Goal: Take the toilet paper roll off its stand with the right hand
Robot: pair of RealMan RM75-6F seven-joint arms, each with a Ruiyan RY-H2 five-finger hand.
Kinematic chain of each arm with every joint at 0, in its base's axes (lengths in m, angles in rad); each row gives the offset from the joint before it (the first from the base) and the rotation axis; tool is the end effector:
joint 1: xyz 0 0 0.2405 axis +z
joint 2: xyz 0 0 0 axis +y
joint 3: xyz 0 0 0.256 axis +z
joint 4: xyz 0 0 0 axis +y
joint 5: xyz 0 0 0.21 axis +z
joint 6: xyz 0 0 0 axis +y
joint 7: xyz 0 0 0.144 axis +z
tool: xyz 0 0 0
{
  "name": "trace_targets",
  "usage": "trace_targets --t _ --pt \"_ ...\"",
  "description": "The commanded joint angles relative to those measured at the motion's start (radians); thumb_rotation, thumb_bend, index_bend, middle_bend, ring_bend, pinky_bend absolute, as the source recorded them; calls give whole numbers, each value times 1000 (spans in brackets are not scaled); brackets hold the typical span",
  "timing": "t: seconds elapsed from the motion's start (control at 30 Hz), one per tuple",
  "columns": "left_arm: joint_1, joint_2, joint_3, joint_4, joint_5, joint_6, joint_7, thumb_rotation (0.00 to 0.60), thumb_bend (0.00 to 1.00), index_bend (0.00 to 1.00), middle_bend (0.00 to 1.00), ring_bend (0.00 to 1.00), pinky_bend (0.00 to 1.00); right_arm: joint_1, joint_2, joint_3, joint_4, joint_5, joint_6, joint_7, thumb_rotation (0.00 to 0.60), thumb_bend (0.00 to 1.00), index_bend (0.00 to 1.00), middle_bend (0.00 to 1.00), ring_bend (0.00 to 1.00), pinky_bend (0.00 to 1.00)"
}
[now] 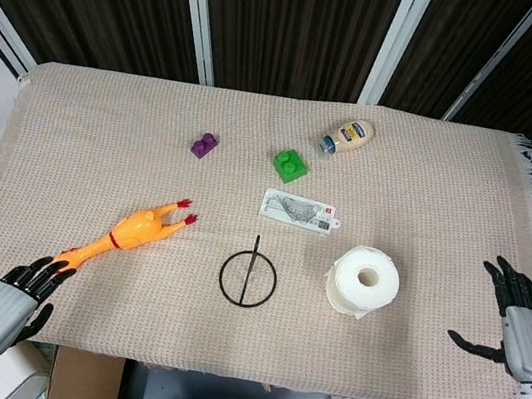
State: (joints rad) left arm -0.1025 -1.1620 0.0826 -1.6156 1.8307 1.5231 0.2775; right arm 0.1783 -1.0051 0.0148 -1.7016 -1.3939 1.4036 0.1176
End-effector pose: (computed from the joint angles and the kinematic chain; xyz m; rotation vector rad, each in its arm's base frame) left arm -0.2680 0.1490 0.1166 -1.7730 -0.6028 -0.8889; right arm -0.3055 -0.2006 0.1778 1.3663 -1.0451 0.9216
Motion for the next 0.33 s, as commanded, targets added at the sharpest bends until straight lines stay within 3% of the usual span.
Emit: trace_targets --t 0.03,0.33 --pt "-3 0 -2 -2 -4 -5 1 600 549 175 168 159 367 -13 -17 -1 6 7 -4 -46 600 114 0 0 0 65" --pt "-7 2 -2 -2 -5 -6 -8 600 550 175 168 159 367 -22 -21 4 2 1 -20 -57 600 114 0 0 0 65"
